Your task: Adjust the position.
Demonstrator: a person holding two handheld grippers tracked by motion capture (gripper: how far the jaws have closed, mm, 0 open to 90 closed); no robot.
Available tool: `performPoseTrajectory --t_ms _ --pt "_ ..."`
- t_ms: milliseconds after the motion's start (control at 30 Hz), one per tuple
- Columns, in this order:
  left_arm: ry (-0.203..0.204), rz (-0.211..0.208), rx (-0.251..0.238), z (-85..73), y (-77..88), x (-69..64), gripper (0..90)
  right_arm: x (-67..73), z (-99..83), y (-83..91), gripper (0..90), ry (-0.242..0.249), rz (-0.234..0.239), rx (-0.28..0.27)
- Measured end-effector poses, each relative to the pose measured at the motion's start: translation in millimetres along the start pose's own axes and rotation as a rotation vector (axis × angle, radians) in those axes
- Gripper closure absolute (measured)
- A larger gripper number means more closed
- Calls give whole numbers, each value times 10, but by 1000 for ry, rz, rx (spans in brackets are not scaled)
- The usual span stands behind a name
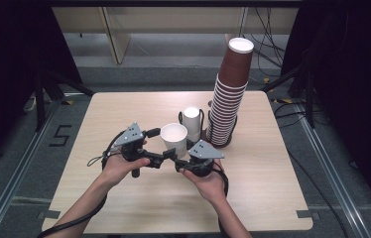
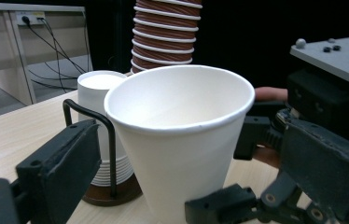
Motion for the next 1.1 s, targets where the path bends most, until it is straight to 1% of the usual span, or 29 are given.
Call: performPoseTrajectory --t_ms 33,100,133,167,233,267,300,367,400,467,500,533,567,600,633,667,733,767,800,833,867,900,933,967,1000,1033,1067,1100 --pt "6 2 -5 3 -10 -3 46 6 0 -6 335 -3 -1 -2" --pt "1 8 -10 3 -29 -7 46 19 -2 -18 335 -7 -7 -6" --pt "-5 11 -7 -1 -38 -7 45 30 -7 -17 335 -16 -10 2" --pt "-4 18 -12 -2 -51 -8 45 30 -7 -17 335 -16 -10 2" --pt "-10 31 -14 -5 -73 -2 47 24 -5 -26 335 -10 -28 -6" --pt "-12 34 -17 -4 -85 -2 50 39 -7 -27 335 -22 -30 -5" --pt "-11 33 -17 -5 -98 -3 50 41 -7 -35 334 -14 -20 -4" --pt "-15 36 -12 -15 -122 -7 51 39 -9 -28 334 -11 -28 3" --pt "-13 38 -13 -20 -138 -9 52 45 -6 -39 334 -15 -22 -4" --pt "-14 42 -15 -24 -161 -8 53 33 2 -43 334 2 -28 -9" --pt "-12 45 -15 -25 -172 -9 53 54 -5 -43 334 -17 -26 -2" --pt "-14 49 -17 -24 -182 -8 55 58 -6 -42 334 -17 -26 2" --pt "-15 52 -20 -21 -192 -8 58 49 3 -53 334 -7 -34 -12" --pt "-15 53 -20 -20 -202 -8 70 69 6 -53 334 -22 -21 -6" --pt "-17 57 -22 -18 -209 -8 81 63 12 -37 334 -24 -35 2" --pt "-17 59 -22 -16 -215 -8 81 63 12 -37 334 -24 -35 2" --pt "-25 59 -26 -8 -221 -8 108 41 39 -49 334 11 -27 -21" --pt "-27 61 -27 -4 -223 -7 119 50 41 -50 334 -4 -28 -23" --pt "-27 64 -29 2 -224 -5 130 44 40 -35 334 -5 -38 -13" --pt "-24 64 -32 7 -226 -7 143 40 44 -35 334 -5 -36 -16" --pt "-27 63 -32 9 -227 -7 144 39 42 -24 334 -6 -36 -8" --pt "-32 63 -31 9 -228 -6 148 31 46 -26 334 3 -31 -13" --pt "-33 61 -31 8 -230 -9 151 31 46 -22 333 -7 -35 -12" --pt "-35 60 -32 9 -231 -12 156 21 49 -22 333 5 -34 -14" --pt "-37 60 -34 9 -231 -12 175 14 51 -17 332 6 -40 -18" --pt "-38 60 -34 9 -231 -11 175 14 51 -17 332 6 -40 -18" --pt "-36 57 -35 9 -230 -12 179 21 47 -14 331 -3 -38 -13" --pt "-37 57 -35 9 -230 -11 182 7 51 -13 331 12 -40 -18"
Point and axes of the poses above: each handheld gripper's, and its own axes: y roughly backward along the jaws, z roughly out of its top, x roughly to its left, the point moved 8 cm from there along -y, roughly forward along the jaws, and after that the axes turned 11 degrees about -x, right-handed, at the moved point
